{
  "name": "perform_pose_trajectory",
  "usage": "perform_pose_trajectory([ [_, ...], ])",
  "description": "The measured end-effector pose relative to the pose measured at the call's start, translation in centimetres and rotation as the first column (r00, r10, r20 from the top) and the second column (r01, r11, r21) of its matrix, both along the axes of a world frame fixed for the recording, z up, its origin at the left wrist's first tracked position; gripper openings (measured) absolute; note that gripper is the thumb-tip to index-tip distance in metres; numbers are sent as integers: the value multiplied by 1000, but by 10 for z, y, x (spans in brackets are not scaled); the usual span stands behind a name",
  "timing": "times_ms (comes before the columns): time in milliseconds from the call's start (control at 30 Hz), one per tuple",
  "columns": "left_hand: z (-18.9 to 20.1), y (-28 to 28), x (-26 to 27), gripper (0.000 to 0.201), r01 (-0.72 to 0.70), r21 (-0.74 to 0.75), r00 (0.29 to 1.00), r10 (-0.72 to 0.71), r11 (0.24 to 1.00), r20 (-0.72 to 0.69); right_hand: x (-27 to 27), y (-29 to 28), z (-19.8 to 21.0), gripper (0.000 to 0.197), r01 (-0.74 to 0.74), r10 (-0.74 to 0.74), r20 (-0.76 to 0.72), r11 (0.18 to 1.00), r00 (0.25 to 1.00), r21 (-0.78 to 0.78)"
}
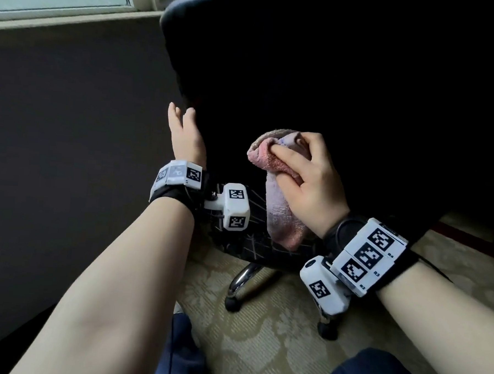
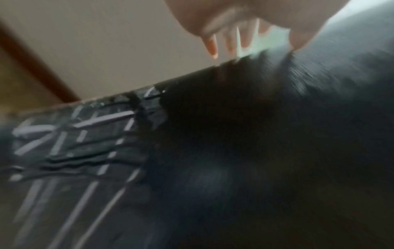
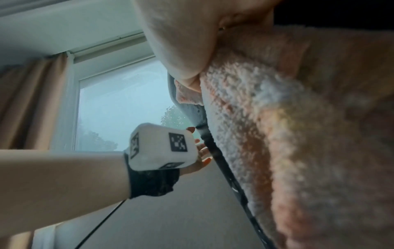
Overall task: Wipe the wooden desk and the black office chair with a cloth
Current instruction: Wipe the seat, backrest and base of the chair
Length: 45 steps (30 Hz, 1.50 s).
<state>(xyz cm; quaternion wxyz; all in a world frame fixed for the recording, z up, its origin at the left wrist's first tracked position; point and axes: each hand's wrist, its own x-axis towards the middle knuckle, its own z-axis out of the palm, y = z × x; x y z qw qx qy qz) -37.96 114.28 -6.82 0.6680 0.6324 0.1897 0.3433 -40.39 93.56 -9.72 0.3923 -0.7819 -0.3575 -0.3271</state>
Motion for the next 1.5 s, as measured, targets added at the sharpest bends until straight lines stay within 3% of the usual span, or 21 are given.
perform_pose_trajectory([
  [67,-3,13,7,55,108,-106,993,-112,989,-40,-1,9,0,35,-3,3,16,1000,1000,4],
  [200,-19,26,17,30,189,-51,981,-191,981,-32,-2,20,-3,37,38,-36,57,999,998,-29],
  [367,-14,17,-5,50,175,2,983,-174,985,-54,-1,23,-14,36,56,-53,74,998,996,-34],
  [500,-19,5,-23,26,229,-3,973,-229,973,0,-8,13,-25,37,69,-65,71,997,995,-48],
  [767,-16,-31,-54,27,375,65,926,-377,925,16,-26,-9,-32,37,53,-46,75,994,996,-92],
  [967,-9,-52,-57,19,500,141,866,-494,855,-74,-40,-19,-34,37,92,-73,137,986,988,-136],
  [1200,-4,-80,-47,29,534,265,845,-516,803,-139,-29,-25,-51,36,161,-142,168,982,976,-104],
  [1500,-10,-91,-44,36,510,207,859,-506,835,-74,-28,-20,-75,41,315,-259,209,895,943,-315],
])
